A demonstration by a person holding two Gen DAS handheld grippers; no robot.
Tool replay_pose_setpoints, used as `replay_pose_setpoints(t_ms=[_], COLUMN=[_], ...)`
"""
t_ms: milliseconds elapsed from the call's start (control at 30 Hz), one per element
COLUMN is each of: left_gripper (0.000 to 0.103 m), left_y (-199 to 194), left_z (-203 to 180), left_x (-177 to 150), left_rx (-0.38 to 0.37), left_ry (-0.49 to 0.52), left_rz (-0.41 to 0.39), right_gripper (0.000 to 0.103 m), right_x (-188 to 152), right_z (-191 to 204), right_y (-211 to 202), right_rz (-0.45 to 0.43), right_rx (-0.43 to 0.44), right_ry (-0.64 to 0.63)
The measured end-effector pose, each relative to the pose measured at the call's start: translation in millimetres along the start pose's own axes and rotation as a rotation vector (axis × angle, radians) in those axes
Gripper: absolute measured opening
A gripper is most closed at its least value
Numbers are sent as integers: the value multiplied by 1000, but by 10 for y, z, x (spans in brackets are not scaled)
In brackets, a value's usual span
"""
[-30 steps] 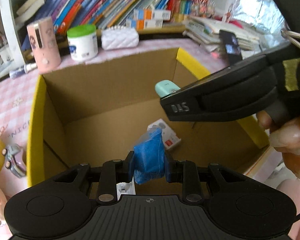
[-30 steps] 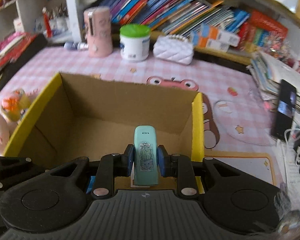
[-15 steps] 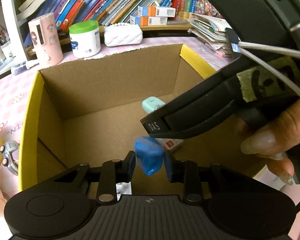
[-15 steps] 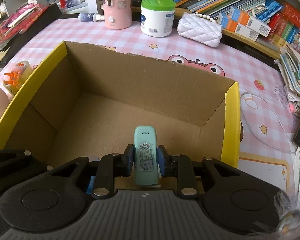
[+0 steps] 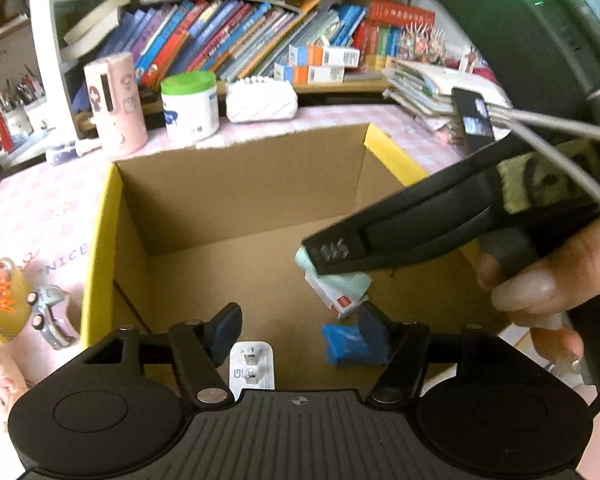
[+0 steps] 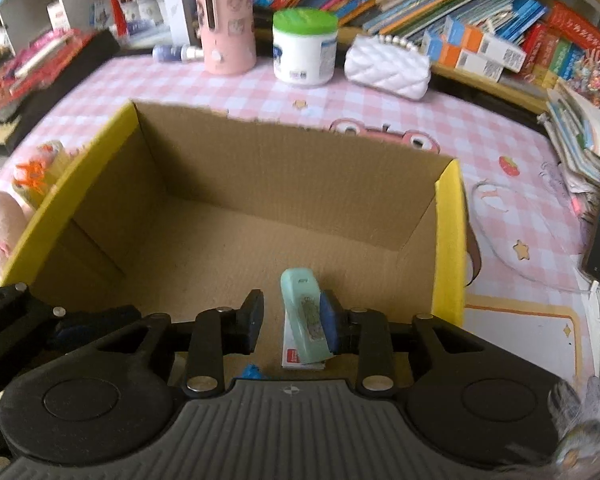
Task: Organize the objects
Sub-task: 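Open both tools to drop the bag and eraser into the yellow box, then move both tools back toward the plush pig and toy truck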
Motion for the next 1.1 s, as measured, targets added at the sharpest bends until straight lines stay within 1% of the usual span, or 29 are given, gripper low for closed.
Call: replay_pose_setpoints(t_ms=[100,233,300,433,500,567,667,800,900,1000,1100], left_gripper=[70,73,75,76,77,81,82,82,82,85,85], left_y=[-156,-424,-583,-841,-962,-1064,-1166,-1247,-1319,-1384,-1461], left_z=[-2,30,72,160,212,264,371,550,675,781,876], left_x=[-1,-43,-110,-266,-361,-467,-648,-894,-1098,-1323,-1497], left_rx=[4,12,19,26,24,23,37,78,117,174,171], left_ry=[-9,-17,-21,-28,-43,-57,-73,-100,-125,-157,-170], left_rz=[-51,-124,-159,-196,-215,-224,-223,-187,-157,-108,-66], right_gripper=[29,29,29,29,29,29,29,28,28,28,28], right_x=[-16,-107,-167,-388,-522,-696,-951,-1279,-1514,-1711,-1860], right_z=[-1,-48,-72,-52,-11,72,198,386,620,880,1178], right_y=[-236,-633,-811,-1181,-1312,-1415,-1474,-1430,-1360,-1281,-1227], right_rz=[-74,-219,-272,-375,-406,-430,-436,-390,-339,-283,-250], right_rx=[-11,-88,-120,-181,-201,-225,-248,-273,-277,-263,-245], right_ry=[38,121,159,227,262,294,350,414,402,379,340])
Point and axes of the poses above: each gripper's, at about its wrist camera, not at the fingertips, and y roughly the way its jaws point, z to its left, x to its top, the point moved 3 cm from there along y, roughly the way its jaws point, and after that the axes turned 2 degrees about y, right-handed, at the moved point
